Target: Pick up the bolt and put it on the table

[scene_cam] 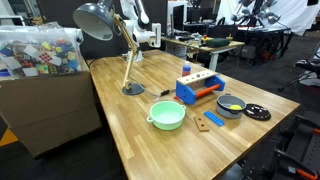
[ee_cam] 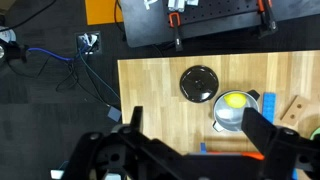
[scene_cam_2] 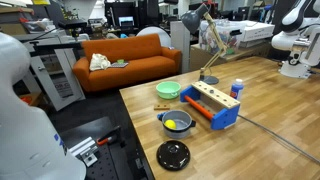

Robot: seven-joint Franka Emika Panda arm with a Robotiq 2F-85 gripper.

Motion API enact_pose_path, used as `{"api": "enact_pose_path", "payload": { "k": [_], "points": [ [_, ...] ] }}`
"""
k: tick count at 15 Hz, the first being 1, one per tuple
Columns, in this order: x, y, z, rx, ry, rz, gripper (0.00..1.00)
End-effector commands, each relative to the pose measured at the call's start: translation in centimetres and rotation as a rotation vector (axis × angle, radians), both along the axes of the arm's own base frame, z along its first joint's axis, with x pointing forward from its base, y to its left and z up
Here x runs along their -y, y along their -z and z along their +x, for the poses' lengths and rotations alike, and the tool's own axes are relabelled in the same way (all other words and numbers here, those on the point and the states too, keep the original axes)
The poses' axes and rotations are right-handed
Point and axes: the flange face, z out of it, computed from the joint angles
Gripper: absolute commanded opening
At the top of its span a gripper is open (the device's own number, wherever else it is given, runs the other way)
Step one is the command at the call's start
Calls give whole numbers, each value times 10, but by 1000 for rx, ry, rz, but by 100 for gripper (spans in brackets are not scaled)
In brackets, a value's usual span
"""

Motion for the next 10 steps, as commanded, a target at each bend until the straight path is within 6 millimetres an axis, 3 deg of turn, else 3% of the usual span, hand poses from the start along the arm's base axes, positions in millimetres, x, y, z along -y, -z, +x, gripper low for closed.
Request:
{"api": "enact_pose_path", "payload": {
  "k": [1,5,10],
  "points": [
    [0,-1,0,-1,0,0,100],
    [-23,7,17,-19,-61,39,100],
    [-73,16,40,-17,-181,26,100]
  ]
}}
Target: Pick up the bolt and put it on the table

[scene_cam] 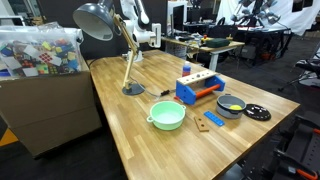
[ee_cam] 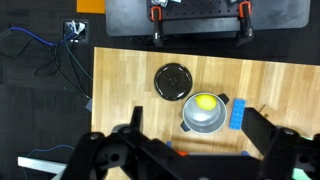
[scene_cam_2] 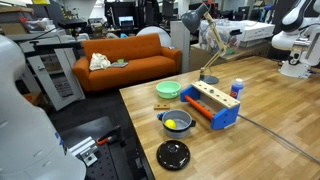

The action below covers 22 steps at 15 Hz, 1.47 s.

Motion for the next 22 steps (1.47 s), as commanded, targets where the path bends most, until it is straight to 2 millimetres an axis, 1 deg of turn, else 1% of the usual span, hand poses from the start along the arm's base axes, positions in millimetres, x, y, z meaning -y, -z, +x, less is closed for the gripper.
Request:
{"api": "enact_pose_path", "payload": {
  "k": [1,2,3,9,10,13,18,19,21,22],
  "points": [
    [-9,1,5,4,-22,-6,100],
    [-16,2,7,4,-38,-11,100],
    [-18,2,9,3,-43,-14,100],
    [-16,1,9,6,-40,-13,100],
    [-18,1,13,29,-26,16,100],
    [-34,13,34,54,-56,78,100],
    [-66,53,82,32,-126,84,100],
    [-60,50,65,49,-106,75,100],
    [-67,61,79,31,-118,75,100],
    [-67,60,82,31,-118,75,100]
  ]
}}
